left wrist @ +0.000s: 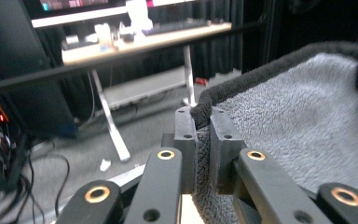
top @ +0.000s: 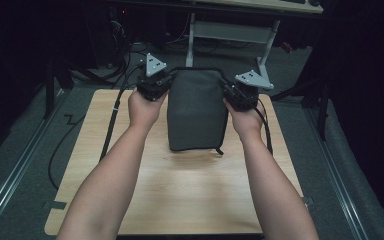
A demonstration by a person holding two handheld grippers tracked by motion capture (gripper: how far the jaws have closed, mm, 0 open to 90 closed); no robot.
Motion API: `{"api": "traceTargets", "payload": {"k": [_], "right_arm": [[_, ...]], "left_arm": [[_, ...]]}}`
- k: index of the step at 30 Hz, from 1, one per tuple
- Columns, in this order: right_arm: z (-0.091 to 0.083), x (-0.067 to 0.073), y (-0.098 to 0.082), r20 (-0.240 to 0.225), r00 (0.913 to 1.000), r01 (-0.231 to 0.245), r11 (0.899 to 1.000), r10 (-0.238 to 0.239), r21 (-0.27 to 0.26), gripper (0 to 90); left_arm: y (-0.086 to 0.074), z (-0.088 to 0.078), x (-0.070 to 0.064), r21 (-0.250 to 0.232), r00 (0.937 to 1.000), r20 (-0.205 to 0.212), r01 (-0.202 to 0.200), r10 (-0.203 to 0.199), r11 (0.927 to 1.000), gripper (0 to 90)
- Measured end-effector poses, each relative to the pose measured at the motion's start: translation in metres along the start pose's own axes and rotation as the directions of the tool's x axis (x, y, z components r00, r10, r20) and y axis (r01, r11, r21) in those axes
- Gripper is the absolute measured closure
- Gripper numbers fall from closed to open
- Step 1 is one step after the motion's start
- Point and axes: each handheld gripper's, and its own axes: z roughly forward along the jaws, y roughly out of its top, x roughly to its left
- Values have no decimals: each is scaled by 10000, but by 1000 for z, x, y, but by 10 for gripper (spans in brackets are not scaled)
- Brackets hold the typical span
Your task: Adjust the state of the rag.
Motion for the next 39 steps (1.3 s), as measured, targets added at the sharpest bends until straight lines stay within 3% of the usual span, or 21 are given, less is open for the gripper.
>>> {"api": "traceTargets", "payload": {"k": [1, 5, 11, 15, 19, 25, 32, 37, 39], "right_arm": [[4, 0, -2, -2, 9999, 148, 9998, -148, 110, 811], [16, 0, -6, -184, 9992, 358, 9981, -349, 510, 811], [30, -6, -19, -433, 9989, 252, 9915, -199, 1275, 808], [33, -7, -30, -606, 9981, 168, 9877, -74, 1555, 809], [37, -6, -41, -588, 9981, 308, 9802, -196, 1955, 810], [39, -10, -49, -878, 9959, -25, 9801, 203, 1987, 813], [37, -12, -65, -895, 9957, -10, 9727, 224, 2322, 818], [38, -16, -77, -997, 9926, -424, 9687, 686, 2447, 817], [38, -16, -82, -1050, 9917, -448, 9652, 741, 2576, 815]], "left_arm": [[-3, 3, 2, 41, 9999, -70, -156, 156, 9999, 833], [-16, 14, 9, 466, 9995, 40, 309, -311, 9984, 832], [-35, 26, 11, 1006, 9988, 283, 372, -403, 9942, 831], [-52, 31, 15, 1305, 9925, 672, 927, -1021, 9871, 831], [-68, 36, 16, 1603, 9899, 829, 1007, -1151, 9819, 832], [-83, 37, 15, 1832, 9830, 1077, 1273, -1486, 9748, 833], [-99, 41, 9, 2160, 9762, 1304, 1426, -1732, 9659, 834], [-109, 42, 5, 2306, 9717, 1372, 1577, -1925, 9602, 834], [-111, 42, 6, 2306, 9667, 1418, 1772, -2132, 9568, 834]]}}
